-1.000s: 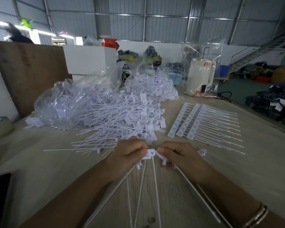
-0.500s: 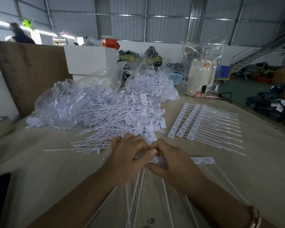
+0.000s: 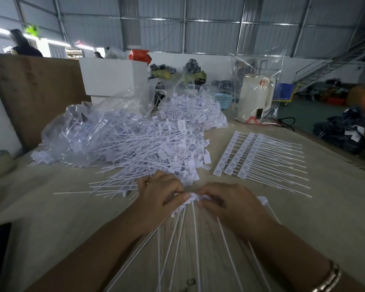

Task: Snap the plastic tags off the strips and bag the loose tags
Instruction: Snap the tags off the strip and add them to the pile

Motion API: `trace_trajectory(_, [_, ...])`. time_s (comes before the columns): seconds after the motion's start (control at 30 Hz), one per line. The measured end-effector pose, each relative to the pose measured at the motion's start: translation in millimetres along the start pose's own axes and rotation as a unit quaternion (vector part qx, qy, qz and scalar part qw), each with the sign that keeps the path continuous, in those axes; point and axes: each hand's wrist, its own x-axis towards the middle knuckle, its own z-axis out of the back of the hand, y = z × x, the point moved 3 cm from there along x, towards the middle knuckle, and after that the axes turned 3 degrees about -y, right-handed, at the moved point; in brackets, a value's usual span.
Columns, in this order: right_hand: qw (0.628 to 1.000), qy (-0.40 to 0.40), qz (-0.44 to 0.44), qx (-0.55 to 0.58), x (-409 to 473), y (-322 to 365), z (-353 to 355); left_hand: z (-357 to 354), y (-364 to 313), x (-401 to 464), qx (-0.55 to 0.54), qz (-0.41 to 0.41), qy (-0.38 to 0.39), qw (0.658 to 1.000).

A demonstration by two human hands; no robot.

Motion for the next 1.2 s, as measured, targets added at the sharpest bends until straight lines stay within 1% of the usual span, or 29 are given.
trace_trajectory(0.13, [0.997,0.019,-0.026,0.071,1,-2,-4,6,-2,0,-0.004,-0.023,-0.012,1.0])
trace_trajectory(0.27, [0.99,0.023,-0.048,0.129,2,-2,-6,8,-7,-1,0.027,-0.068,-0.012,0.997])
trace_trajectory(0.37, [0.98,0.009,-0.055,0.19,2,-1,-2,10,-5,0,-0.025,-0.064,-0.007,0.998])
trace_trajectory(0.5, [0.958,0.007,-0.068,0.278,3,6,1,10,-5,4,-0.099,-0.067,0.009,0.993])
trace_trajectory(0.53, [0.948,-0.005,-0.091,0.305,3,4,4,11,-4,4,-0.111,-0.08,0.008,0.991])
trace_trajectory(0.6, [0.919,-0.067,-0.156,0.355,1,-11,15,15,4,1,-0.124,-0.1,-0.003,0.987])
trace_trajectory(0.63, [0.916,-0.096,-0.171,0.349,-1,-19,21,17,11,-1,-0.118,-0.095,-0.014,0.988])
trace_trajectory(0.67, [0.928,-0.104,-0.171,0.313,-2,-25,25,20,17,-2,-0.098,-0.077,-0.025,0.992])
trace_trajectory(0.73, [0.964,-0.07,-0.143,0.213,-4,-23,22,22,23,-2,-0.015,-0.036,-0.039,0.998])
trace_trajectory(0.8, [0.982,-0.038,-0.102,0.153,-3,-10,11,18,17,-1,0.058,-0.025,-0.033,0.997])
trace_trajectory(0.83, [0.988,-0.027,-0.076,0.131,-2,-2,6,17,13,-1,0.071,-0.025,-0.031,0.997])
trace_trajectory(0.93, [0.997,-0.024,0.001,0.079,1,18,-4,14,1,-1,0.027,-0.026,-0.041,0.998])
trace_trajectory(1.0, [0.996,-0.038,0.034,0.075,2,24,-6,9,-8,-1,0.006,-0.012,-0.014,1.0])
trace_trajectory(1.07, [0.994,-0.033,0.034,0.097,2,23,-5,4,-12,1,0.013,0.003,0.014,1.0])
trace_trajectory(1.13, [0.993,-0.013,0.004,0.116,0,12,-1,2,-9,2,0.012,0.03,0.032,0.999])
trace_trajectory(1.2, [0.997,0.011,0.002,0.071,-3,2,1,3,-3,0,0.005,0.04,0.028,0.999])
